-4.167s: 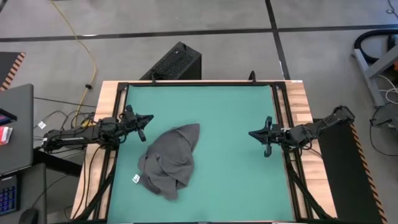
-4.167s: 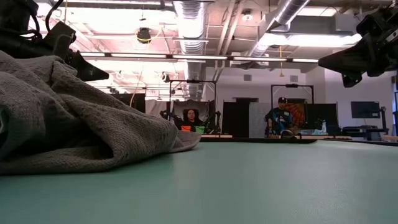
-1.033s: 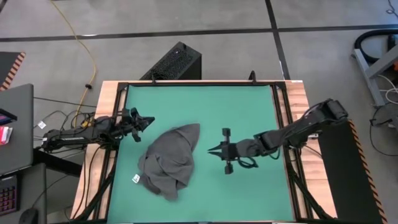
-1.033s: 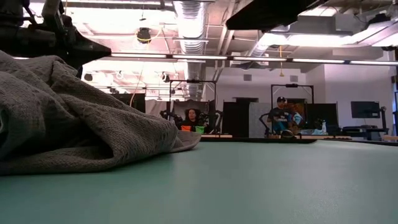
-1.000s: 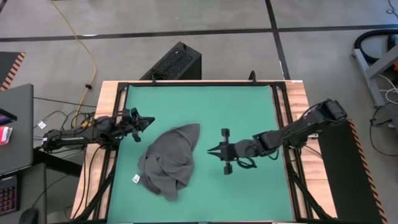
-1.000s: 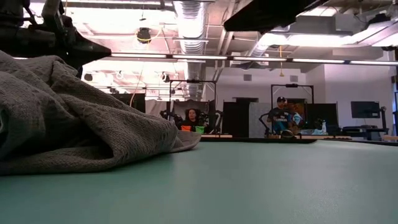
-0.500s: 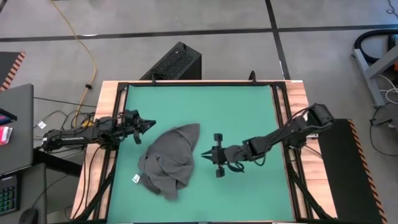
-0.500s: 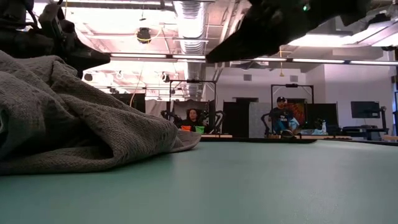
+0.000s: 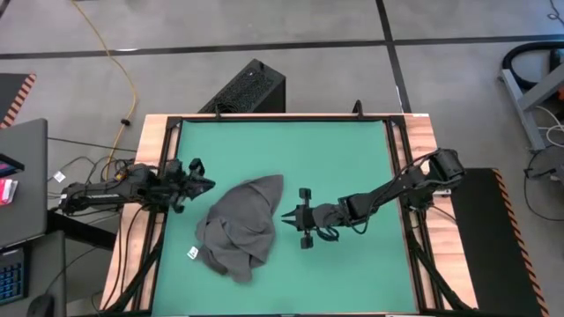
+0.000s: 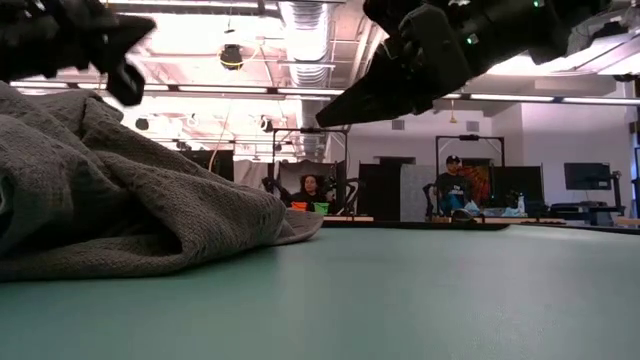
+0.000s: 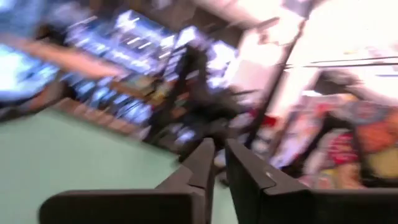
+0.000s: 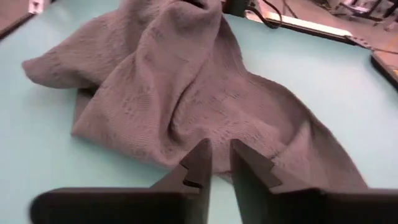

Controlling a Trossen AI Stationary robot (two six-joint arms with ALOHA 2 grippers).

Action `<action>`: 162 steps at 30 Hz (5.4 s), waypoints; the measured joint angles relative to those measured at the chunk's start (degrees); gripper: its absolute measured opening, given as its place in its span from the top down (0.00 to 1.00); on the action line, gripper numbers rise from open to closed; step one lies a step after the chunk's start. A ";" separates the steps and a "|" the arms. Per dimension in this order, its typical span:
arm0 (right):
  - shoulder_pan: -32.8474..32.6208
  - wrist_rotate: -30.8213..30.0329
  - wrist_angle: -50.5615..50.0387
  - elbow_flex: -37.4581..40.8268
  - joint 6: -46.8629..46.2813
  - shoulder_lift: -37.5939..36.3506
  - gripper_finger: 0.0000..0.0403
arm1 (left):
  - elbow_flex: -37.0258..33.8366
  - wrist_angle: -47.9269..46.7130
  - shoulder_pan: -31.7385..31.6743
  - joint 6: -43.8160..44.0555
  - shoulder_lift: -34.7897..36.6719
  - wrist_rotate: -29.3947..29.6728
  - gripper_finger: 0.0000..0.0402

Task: Roll towel
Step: Roll the gray towel

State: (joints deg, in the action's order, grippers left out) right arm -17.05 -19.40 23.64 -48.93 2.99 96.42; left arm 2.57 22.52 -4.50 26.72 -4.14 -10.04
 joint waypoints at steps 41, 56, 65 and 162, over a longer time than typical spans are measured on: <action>25.22 12.09 -31.21 -29.41 8.01 21.08 0.29 | 28.30 -42.00 3.12 -20.22 -31.95 16.07 0.68; 26.14 17.14 -37.92 -31.89 7.73 22.77 0.83 | 22.34 -38.61 -1.55 -20.00 -31.38 13.75 0.68; 21.50 8.03 -43.99 -35.18 7.51 22.10 0.98 | 22.34 -37.46 -2.00 -20.62 -31.45 15.45 0.68; 11.57 -23.85 -70.03 -57.62 8.09 12.28 0.97 | 28.11 -57.04 2.92 -5.67 -40.94 30.45 0.62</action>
State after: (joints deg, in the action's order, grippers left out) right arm -5.48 -43.24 -46.39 -106.54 11.09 108.71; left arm 30.68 -34.52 -1.58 21.05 -45.08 20.41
